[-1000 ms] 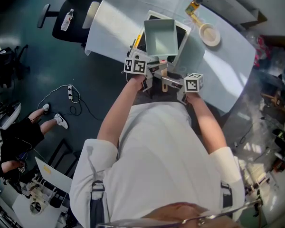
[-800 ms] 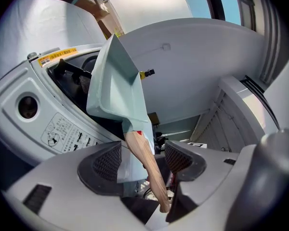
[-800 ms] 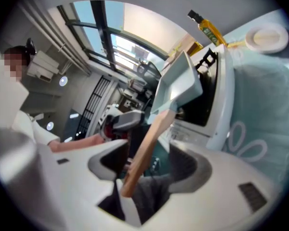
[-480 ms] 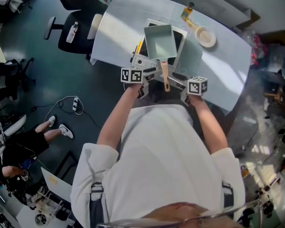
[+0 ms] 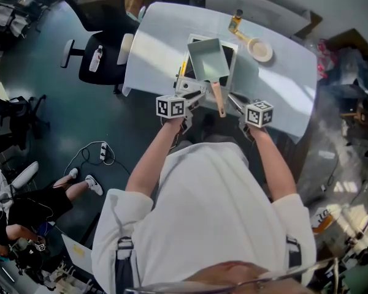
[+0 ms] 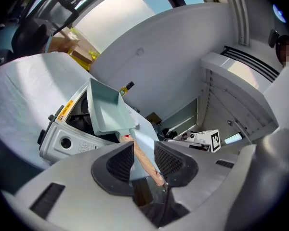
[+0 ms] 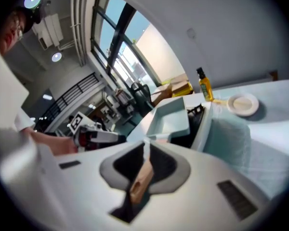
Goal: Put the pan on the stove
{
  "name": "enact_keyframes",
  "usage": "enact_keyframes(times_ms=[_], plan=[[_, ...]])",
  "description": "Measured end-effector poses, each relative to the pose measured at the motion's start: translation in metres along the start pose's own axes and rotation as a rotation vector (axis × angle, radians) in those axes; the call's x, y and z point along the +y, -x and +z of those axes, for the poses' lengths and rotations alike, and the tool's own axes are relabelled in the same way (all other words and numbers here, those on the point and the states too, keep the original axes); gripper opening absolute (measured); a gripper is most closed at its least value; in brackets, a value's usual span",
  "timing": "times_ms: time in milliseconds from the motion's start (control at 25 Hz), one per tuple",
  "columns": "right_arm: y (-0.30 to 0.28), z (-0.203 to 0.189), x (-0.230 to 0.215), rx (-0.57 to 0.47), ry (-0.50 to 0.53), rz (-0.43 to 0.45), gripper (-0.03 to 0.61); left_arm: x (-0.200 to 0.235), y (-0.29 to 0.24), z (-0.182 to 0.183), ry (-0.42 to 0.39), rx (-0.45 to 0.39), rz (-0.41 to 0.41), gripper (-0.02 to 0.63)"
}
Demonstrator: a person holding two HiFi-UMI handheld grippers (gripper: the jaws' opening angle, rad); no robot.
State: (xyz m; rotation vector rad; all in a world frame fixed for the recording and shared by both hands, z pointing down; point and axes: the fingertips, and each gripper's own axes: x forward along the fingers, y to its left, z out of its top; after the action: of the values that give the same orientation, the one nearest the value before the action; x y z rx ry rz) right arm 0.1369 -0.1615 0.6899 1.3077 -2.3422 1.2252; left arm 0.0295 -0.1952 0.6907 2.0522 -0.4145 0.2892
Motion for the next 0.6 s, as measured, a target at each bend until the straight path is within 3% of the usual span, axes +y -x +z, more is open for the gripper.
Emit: enact_keyframes(times_ms=[160,280,600], plan=[[0.004,0.011,0.023,-0.016,0.128,-0.049,0.038,-0.004,0.019,0.005,-0.100,-0.003,0.052,0.040],[0.003,0.017,0.044,-0.028,0.195,-0.068,0.035,-0.012,0.031,0.016,-0.134,-0.039,0.044,0.029],[0.012,0.018,0.087,-0.131,0.229,-0.103,0.032,-0.038,0.061,0.024,-0.249,-0.072,0.010,0.028]])
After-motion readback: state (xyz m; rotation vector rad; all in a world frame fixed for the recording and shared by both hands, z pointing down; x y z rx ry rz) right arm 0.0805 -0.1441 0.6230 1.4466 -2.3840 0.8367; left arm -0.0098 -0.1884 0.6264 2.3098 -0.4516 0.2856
